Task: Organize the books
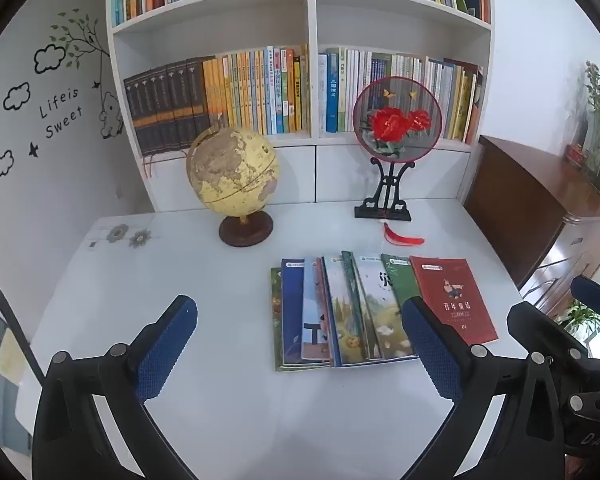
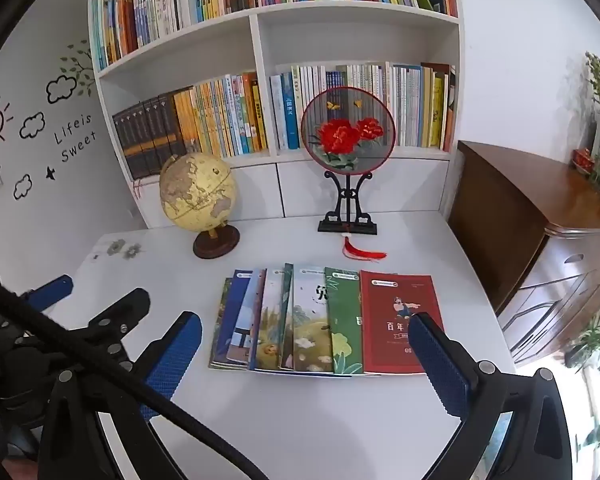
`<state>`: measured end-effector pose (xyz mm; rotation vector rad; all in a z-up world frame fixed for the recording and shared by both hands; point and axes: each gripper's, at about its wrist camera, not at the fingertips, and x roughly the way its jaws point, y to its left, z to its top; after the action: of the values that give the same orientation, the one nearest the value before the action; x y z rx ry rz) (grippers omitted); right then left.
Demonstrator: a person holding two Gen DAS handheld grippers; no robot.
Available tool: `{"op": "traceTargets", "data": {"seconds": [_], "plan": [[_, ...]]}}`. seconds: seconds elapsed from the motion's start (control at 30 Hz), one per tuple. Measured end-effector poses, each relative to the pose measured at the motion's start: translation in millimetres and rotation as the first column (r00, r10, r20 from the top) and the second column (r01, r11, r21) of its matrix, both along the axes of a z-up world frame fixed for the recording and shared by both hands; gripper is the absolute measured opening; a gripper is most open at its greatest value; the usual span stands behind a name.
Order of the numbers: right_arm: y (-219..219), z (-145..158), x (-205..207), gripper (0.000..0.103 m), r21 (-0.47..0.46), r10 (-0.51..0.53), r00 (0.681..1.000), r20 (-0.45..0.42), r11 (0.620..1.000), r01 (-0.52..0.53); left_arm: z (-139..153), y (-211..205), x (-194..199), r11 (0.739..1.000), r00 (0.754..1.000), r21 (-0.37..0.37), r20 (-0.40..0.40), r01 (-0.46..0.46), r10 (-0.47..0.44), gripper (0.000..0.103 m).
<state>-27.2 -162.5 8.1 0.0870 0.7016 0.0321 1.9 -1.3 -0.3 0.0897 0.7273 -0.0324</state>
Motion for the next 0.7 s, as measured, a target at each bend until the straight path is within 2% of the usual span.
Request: {"op": "traceTargets", "data": {"seconds": [0.1, 0.17, 0.23, 0.27, 0.4, 0.53, 0.7], "plan": [[1.7, -2.5, 0.2, 0.103, -0.007, 0.003, 1.000, -0.013, 1.000, -0.003, 1.0, -5.4, 2.2, 1.000, 1.000, 0.011, 0.006, -0.001, 0.001, 0.102], [3.4, 0.2, 4.3, 0.103, -0.002, -0.001, 1.000, -0.030, 1.000, 0.001, 10.0, -1.6, 3.0, 1.000, 1.000, -0.024, 0.024, 0.008, -0.007, 0.102], [0.3, 2.6, -4.2, 0.103, 0.011, -0.004, 1.000, -0.019, 1.000, 0.004, 13.1, -2.1, 6.8, 1.000, 1.000, -0.023, 0.015, 0.012, -0.011, 0.102], [-4.4, 2.0, 1.3, 0.103, 0.018, -0.003, 0.999, -0.039, 1.000, 0.004, 11.8, 5.2, 6.4, 0.999, 1.000, -0.045, 0.020, 0.015, -0.014, 0.102], [-2.6, -0.7, 15.1, 0.103, 0.030, -0.015, 0.997, -0.081, 0.999, 0.018, 6.4, 6.0, 8.5, 0.998, 0.999, -0.051, 0.031, 0.022, -0.020, 0.102], [-2.4, -2.6, 17.1, 0.103, 0.031, -0.025, 0.996, -0.086, 0.999, 0.028, 7.8, 7.1, 8.2, 0.999, 0.999, -0.036, 0.050, 0.022, -0.020, 0.102], [-0.4, -4.2, 18.0, 0.103, 0.022, -0.017, 0.996, -0.090, 1.000, 0.020, 10.8, 12.0, 9.2, 0.997, 0.998, -0.072, 0.060, 0.016, -0.012, 0.102]]}}
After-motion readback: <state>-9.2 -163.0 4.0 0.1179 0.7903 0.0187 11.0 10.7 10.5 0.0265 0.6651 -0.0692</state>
